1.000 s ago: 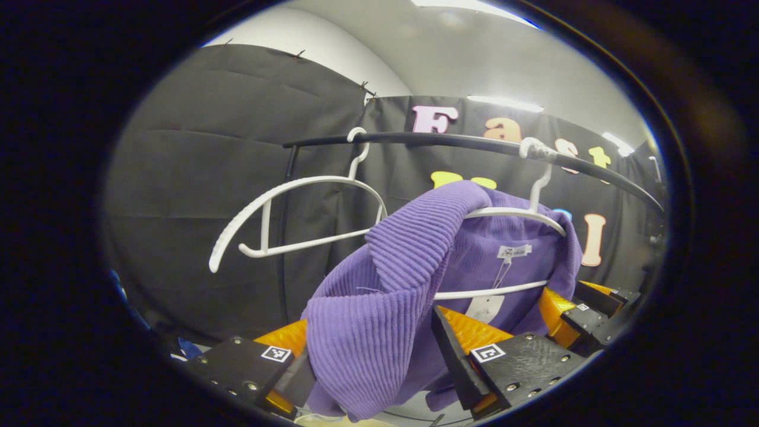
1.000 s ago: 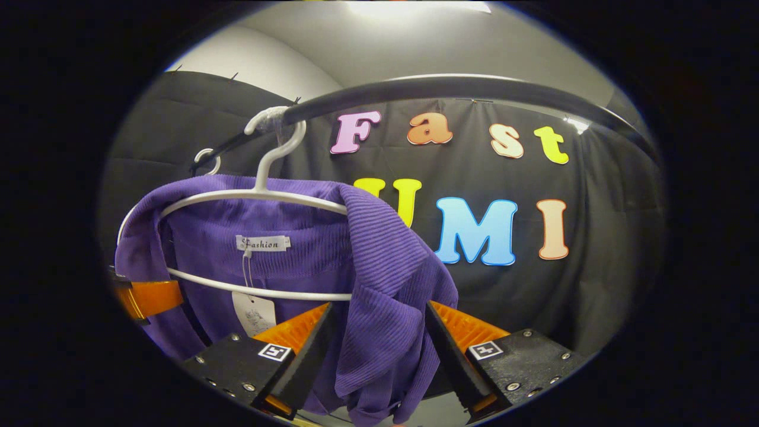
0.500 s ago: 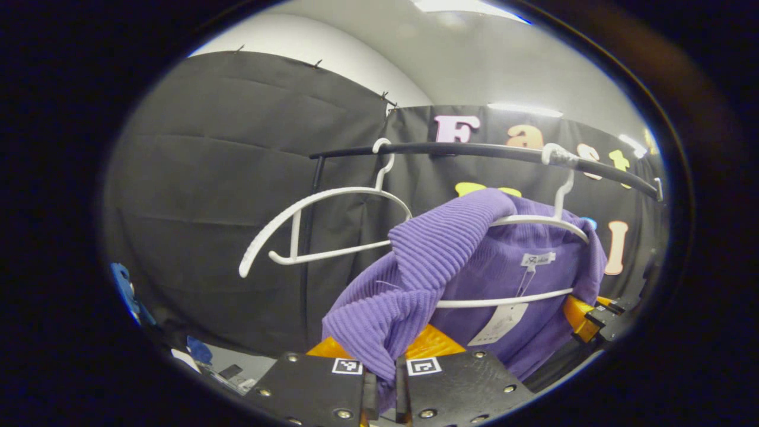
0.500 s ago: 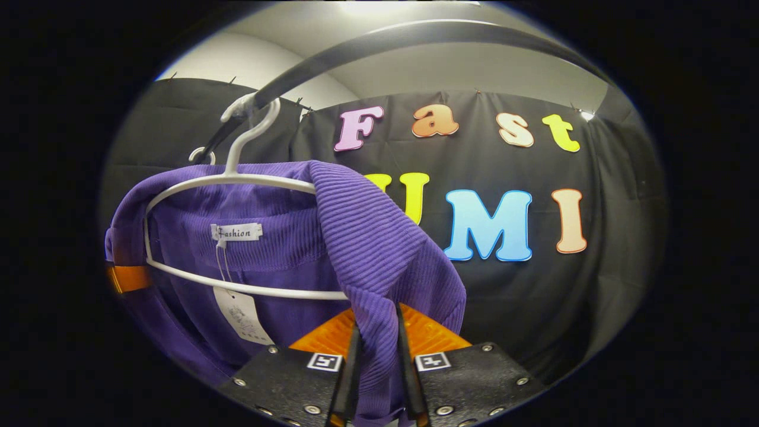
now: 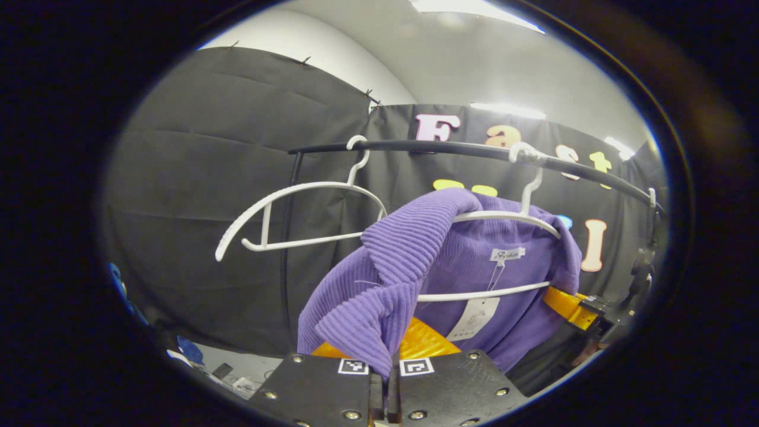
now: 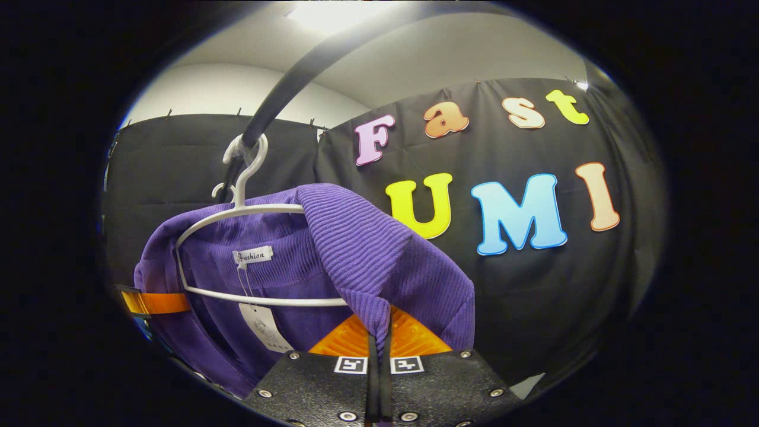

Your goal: Grasp the clothes on the hanger with both hands and then place them into the laundry hamper below.

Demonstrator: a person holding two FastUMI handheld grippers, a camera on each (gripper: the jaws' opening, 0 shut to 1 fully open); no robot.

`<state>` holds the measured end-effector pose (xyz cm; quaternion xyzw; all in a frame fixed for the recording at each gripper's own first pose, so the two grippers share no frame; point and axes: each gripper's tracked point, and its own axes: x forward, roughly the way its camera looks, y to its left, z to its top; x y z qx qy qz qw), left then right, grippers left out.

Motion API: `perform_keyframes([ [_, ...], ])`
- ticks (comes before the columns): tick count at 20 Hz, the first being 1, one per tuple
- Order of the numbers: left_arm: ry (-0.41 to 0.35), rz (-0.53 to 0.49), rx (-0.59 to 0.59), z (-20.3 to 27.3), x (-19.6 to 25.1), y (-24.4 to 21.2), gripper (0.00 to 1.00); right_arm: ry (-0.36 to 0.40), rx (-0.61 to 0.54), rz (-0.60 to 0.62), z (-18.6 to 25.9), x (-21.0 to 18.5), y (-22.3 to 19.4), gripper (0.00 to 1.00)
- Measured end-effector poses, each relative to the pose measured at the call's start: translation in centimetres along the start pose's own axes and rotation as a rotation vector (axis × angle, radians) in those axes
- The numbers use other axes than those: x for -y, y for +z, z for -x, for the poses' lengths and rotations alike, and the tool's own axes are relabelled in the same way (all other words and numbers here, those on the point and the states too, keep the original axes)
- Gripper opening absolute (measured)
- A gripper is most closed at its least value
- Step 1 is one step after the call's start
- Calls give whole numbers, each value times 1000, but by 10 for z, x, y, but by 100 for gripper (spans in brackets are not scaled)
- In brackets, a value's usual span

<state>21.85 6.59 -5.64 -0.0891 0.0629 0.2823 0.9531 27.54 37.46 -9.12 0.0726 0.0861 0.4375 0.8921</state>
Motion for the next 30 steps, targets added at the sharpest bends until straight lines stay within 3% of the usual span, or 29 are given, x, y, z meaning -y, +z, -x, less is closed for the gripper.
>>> perform_keyframes([
  [4, -2, -13, 45, 24, 4, 26, 4, 14, 19, -7, 21, 1, 5, 0],
  [5, -6, -5, 56, 29, 5, 32, 10, 14, 27, -15, 25, 2, 9, 0],
  [7, -3, -1, 80, 34, 2, 45, 10, 13, 37, -22, 29, 4, 13, 0],
  [11, 23, -28, 123, 37, -11, 70, 0, 4, 58, -31, 29, 7, 17, 0],
  [13, 30, -21, 143, 37, -17, 80, 10, -5, 62, -36, 31, 8, 19, 0],
  [14, 28, -15, 151, 36, -18, 85, 0, -15, 69, -33, 32, 10, 22, 0],
  [23, 13, 12, 206, 33, -60, 131, 4, -107, 125, -4, 41, 4, 46, 0],
  [30, -47, 34, 159, 16, -118, 124, 4, -180, 155, 43, 46, -30, 62, 0],
])
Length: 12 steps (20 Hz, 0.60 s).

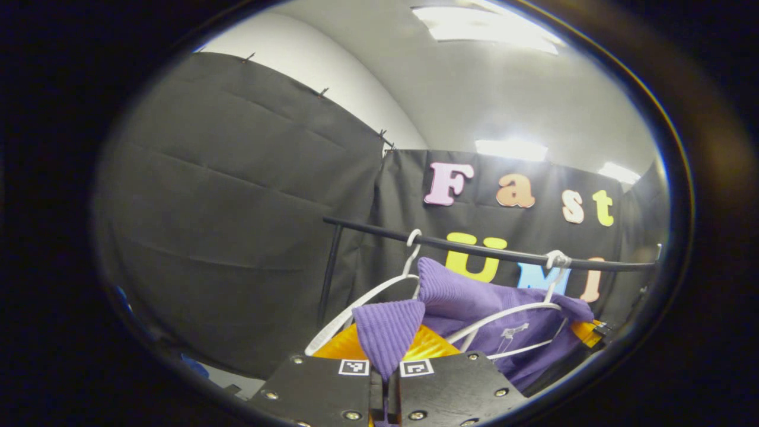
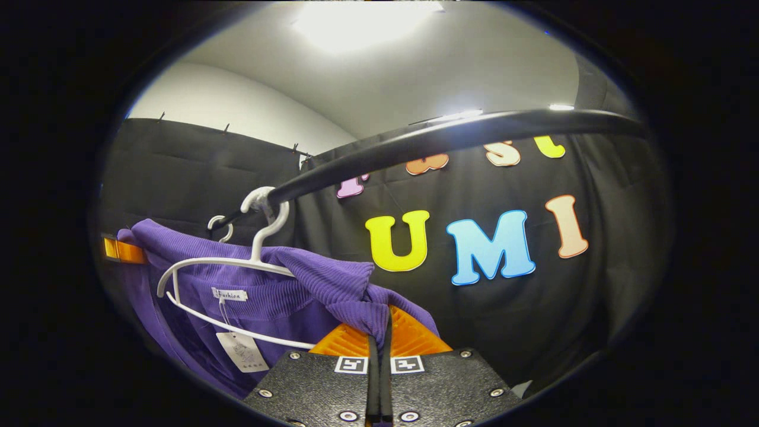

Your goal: Grasp the clothes on the hanger with both hands and then place them into the laundry hamper below.

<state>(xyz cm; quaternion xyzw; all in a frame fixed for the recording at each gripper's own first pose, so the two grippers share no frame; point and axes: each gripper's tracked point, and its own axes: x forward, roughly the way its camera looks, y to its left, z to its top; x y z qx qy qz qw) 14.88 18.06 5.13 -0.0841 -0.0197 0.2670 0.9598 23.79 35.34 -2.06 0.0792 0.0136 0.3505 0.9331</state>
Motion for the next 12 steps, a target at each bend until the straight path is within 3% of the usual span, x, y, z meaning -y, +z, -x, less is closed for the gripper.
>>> perform_keyframes([
  [6, -92, 40, -82, -18, -19, -42, 4, -91, -14, 59, 6, -7, 8, 0],
  [7, -107, 41, -92, -20, -19, -49, 10, -105, -17, 76, 7, -6, 9, 0],
  [8, -119, 45, -105, -22, -20, -59, 4, -116, -24, 92, 9, -7, 8, 0],
  [12, -169, 80, -152, -26, -15, -89, 4, -149, -30, 140, 15, -9, 13, 0],
])
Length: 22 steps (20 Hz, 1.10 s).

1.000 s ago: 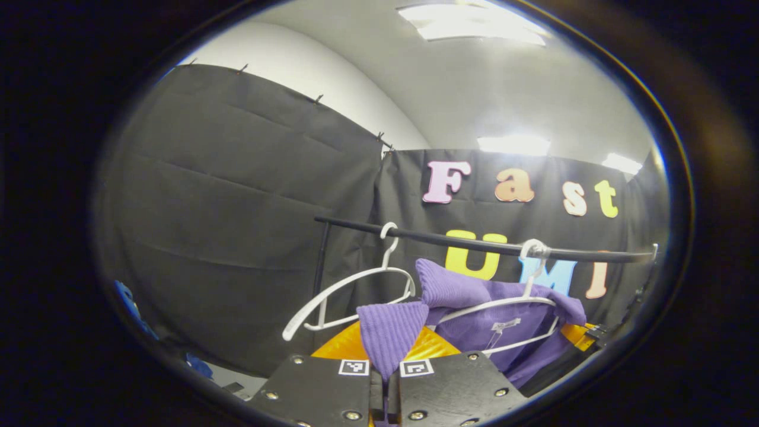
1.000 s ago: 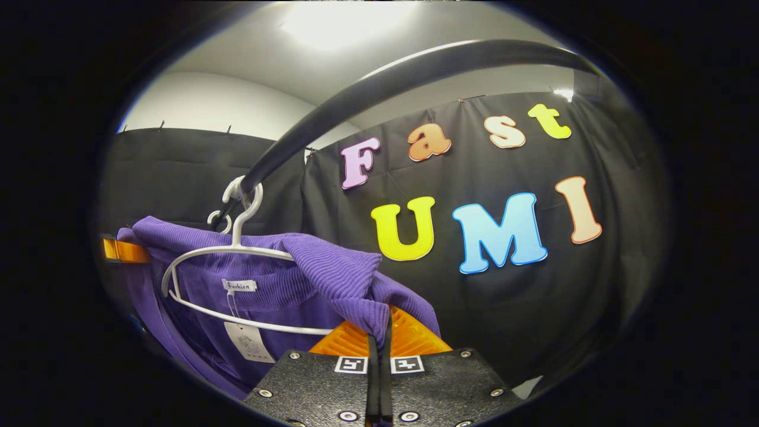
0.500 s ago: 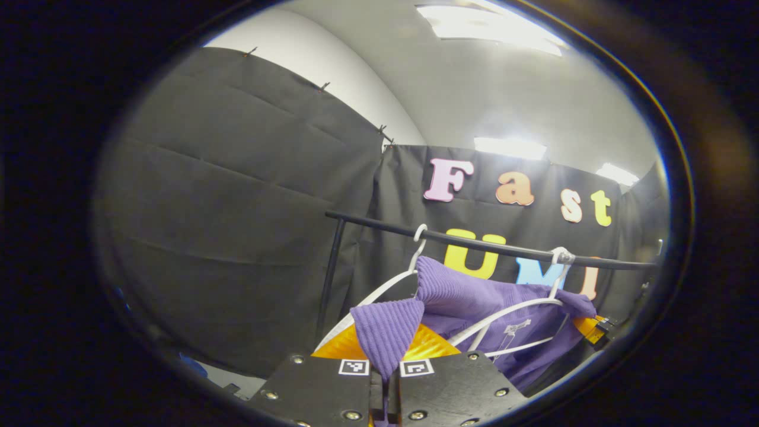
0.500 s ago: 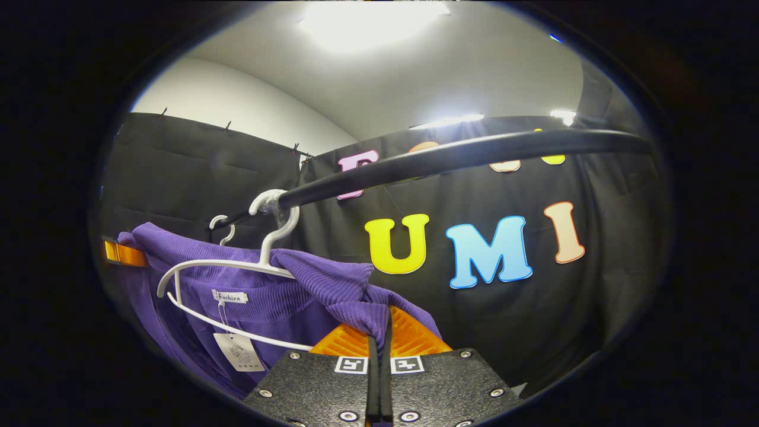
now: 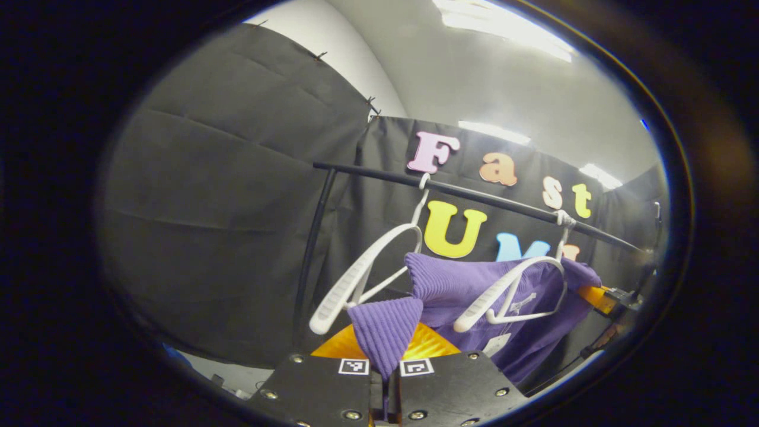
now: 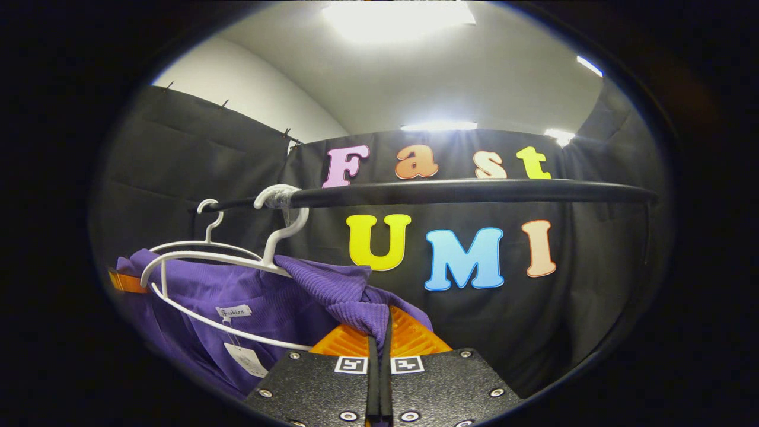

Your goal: Grasp the clothes on the hanger with both hands and then place them into the laundry hamper below.

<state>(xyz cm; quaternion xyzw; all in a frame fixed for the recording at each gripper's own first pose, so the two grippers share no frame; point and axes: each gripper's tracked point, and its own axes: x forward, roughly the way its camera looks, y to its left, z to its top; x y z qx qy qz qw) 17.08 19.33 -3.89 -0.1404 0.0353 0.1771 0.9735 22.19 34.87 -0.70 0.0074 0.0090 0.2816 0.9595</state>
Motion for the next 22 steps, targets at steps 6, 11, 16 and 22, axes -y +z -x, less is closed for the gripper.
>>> perform_keyframes([
  [6, -44, 33, -49, -7, 17, -28, 4, -36, 6, 24, 2, 16, 2, 0],
  [11, -67, 15, -74, -7, 53, -51, 10, -75, 5, 8, -3, 52, -4, 0],
  [16, -59, -4, -85, -4, 88, -64, 4, -84, 4, 5, -12, 86, -14, 0],
  [22, -33, -33, -85, -4, 131, -79, 10, -96, 18, 5, -26, 136, -25, 0],
])
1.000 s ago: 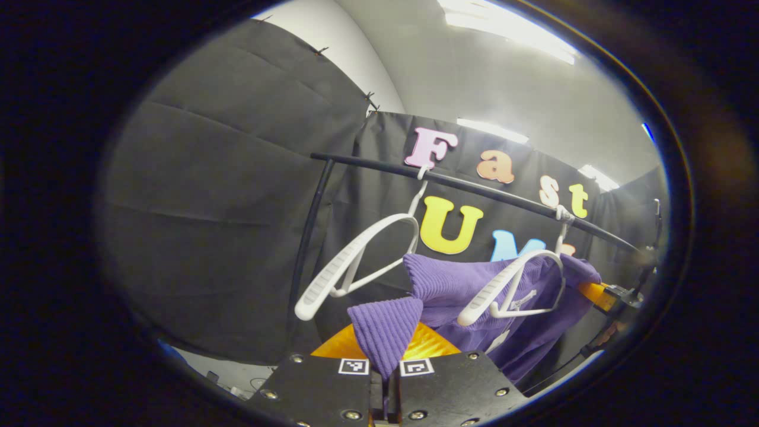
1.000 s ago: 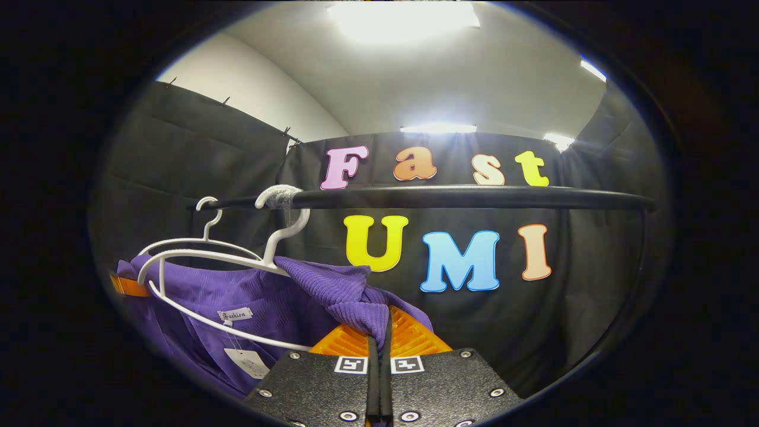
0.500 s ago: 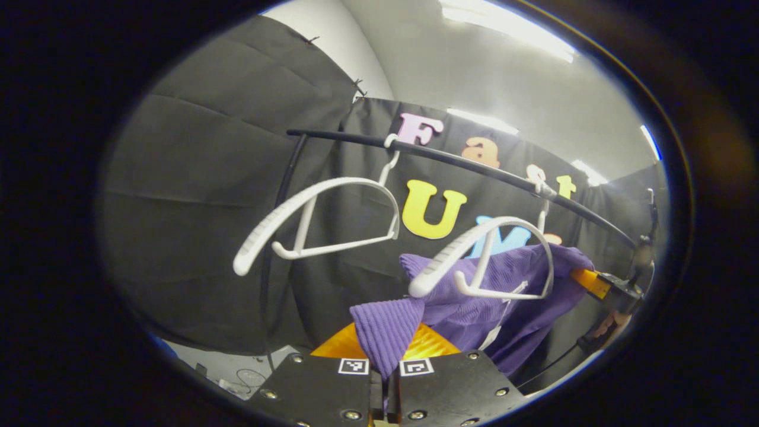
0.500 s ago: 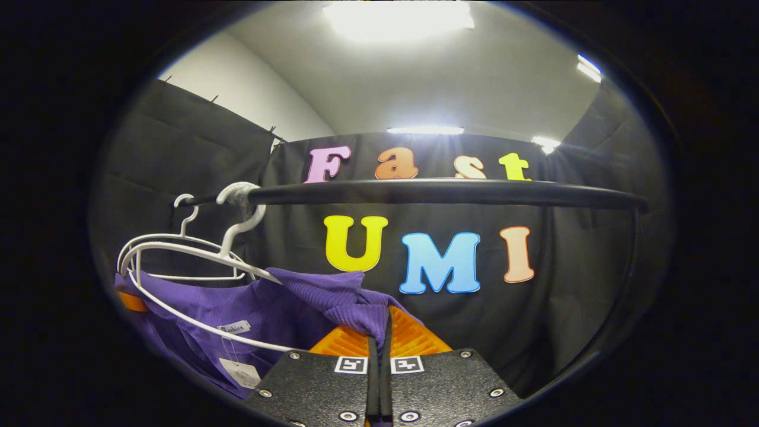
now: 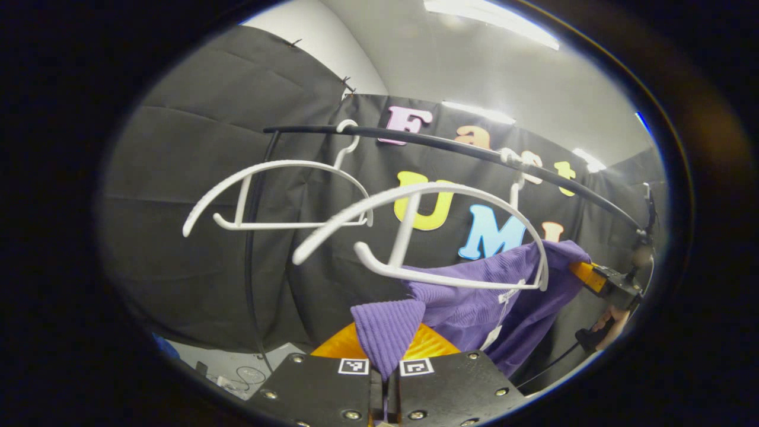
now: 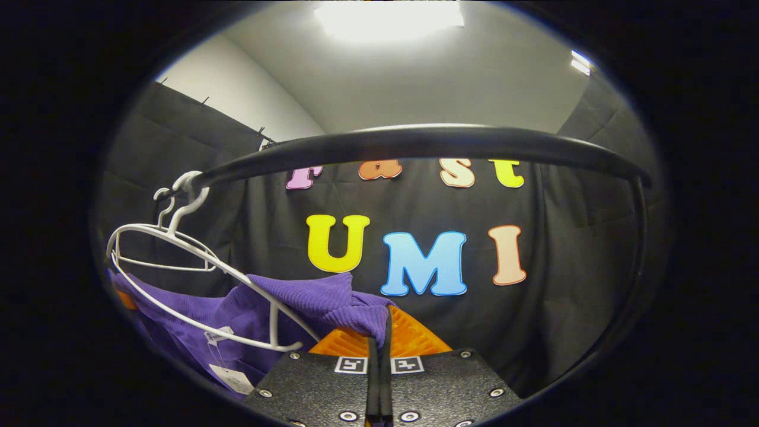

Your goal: Grasp the clothes on the hanger with both hands and then place them into the laundry hamper below.

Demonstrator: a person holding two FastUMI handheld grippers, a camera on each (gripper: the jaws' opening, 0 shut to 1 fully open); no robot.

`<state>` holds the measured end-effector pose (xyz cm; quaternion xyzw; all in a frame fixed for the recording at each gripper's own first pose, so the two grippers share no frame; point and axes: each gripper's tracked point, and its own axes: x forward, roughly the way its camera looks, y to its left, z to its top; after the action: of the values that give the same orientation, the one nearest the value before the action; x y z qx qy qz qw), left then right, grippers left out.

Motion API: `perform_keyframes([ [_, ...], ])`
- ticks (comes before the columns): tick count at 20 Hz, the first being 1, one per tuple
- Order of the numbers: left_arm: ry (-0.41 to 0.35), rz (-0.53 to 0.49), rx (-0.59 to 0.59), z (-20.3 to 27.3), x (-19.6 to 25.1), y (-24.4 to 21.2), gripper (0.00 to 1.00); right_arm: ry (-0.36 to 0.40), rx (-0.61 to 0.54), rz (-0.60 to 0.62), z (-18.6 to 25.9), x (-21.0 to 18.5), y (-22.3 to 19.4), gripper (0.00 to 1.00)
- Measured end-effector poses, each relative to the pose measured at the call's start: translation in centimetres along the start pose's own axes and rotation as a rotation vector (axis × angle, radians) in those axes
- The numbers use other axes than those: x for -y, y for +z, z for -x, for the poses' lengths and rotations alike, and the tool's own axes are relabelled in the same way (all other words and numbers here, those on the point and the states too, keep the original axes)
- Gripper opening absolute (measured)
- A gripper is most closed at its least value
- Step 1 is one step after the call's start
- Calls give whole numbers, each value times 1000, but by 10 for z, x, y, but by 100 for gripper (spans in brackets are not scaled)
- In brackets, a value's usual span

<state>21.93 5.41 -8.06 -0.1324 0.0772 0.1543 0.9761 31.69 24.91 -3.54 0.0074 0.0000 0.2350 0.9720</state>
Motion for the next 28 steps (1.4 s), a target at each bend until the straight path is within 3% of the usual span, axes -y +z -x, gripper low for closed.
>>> perform_keyframes([
  [1, 6, -5, 0, -1, 8, -2, 10, 2, -8, -7, -2, 6, -5, 0],
  [3, 14, -16, -2, -4, 23, -8, 0, 3, -24, 1, -4, 18, -15, 0],
  [4, 17, -18, -4, -3, 31, -10, 4, 6, -33, 4, -5, 24, -20, 0],
  [11, 4, -40, -35, -7, 61, -29, 4, 32, -69, 16, 4, 36, -45, 0],
  [18, -46, 2, -112, 7, 55, -57, 4, -16, -159, 26, 27, 45, -71, 0],
  [28, -229, -73, -201, 79, -9, -81, 4, -75, -321, 57, 171, -29, -92, 0],
])
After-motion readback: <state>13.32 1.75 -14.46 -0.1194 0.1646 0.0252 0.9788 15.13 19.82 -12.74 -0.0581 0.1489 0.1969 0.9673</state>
